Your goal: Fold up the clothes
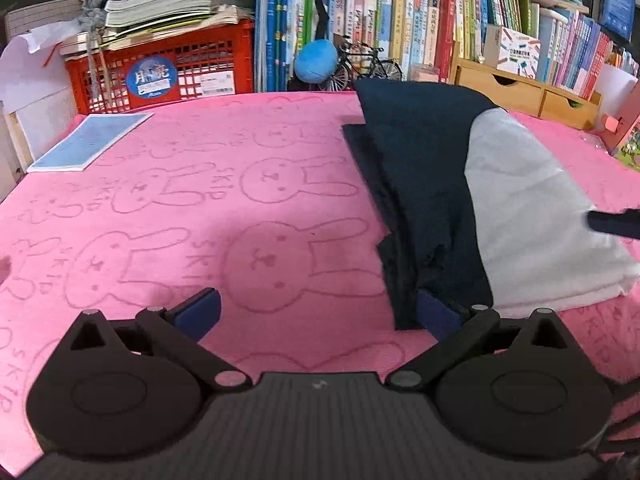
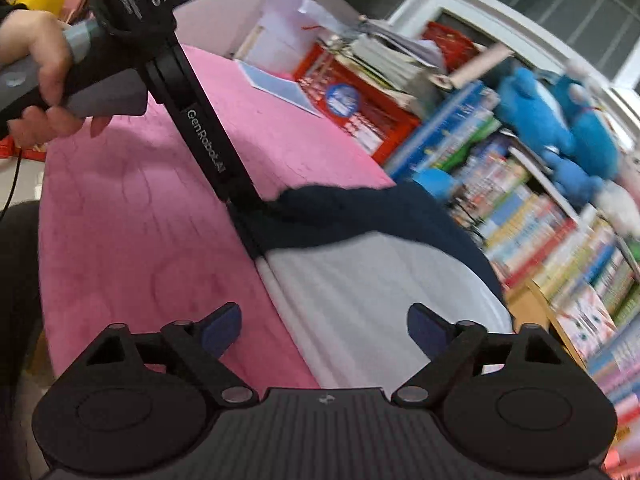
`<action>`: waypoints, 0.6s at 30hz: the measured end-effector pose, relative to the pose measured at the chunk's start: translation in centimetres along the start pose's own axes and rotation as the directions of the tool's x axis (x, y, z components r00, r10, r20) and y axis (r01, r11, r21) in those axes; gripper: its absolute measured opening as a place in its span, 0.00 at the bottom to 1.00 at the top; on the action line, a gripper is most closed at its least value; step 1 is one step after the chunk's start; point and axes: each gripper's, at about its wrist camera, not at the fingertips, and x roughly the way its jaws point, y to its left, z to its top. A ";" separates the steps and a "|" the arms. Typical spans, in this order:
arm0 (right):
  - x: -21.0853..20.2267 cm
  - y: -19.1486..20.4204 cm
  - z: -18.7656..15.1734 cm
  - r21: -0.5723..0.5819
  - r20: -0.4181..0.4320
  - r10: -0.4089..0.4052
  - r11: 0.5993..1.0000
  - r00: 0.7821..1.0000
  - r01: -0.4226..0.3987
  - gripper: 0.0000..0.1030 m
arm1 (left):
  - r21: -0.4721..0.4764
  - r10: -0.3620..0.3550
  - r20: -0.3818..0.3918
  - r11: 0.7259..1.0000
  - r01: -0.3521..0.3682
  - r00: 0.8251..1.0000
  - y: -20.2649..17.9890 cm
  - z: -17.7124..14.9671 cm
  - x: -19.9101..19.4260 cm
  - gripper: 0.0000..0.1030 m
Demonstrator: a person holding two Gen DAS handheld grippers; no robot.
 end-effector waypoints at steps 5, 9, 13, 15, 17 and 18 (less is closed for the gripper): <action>2.2 0.9 2.0 -0.048 0.003 0.007 0.999 1.000 -0.007 0.77 | -0.015 0.111 -0.002 0.994 -0.111 0.994 1.9 0.1 -0.2 1.00; 3.5 1.4 3.1 -0.092 0.020 -0.012 0.996 1.000 0.014 0.75 | -0.093 0.025 0.000 0.995 -0.025 1.000 3.8 0.0 -0.7 1.00; 4.1 2.1 3.6 -0.112 0.043 -0.055 0.992 0.998 0.060 0.70 | -0.164 -0.101 0.018 0.981 0.103 0.995 5.2 0.3 -1.2 1.00; 4.3 1.9 3.6 -0.086 0.039 -0.063 0.994 0.997 0.066 0.69 | -0.220 -0.193 0.027 0.956 0.194 0.981 6.0 0.5 -1.3 1.00; 4.4 1.7 3.4 -0.064 0.034 -0.081 0.994 0.996 0.083 0.58 | -0.255 -0.258 0.038 0.932 0.259 0.966 6.6 0.7 -1.4 1.00; 4.3 1.6 3.3 -0.059 0.034 -0.091 0.994 0.995 0.093 0.56 | -0.260 -0.276 0.045 0.925 0.278 0.960 6.8 0.9 -1.5 1.00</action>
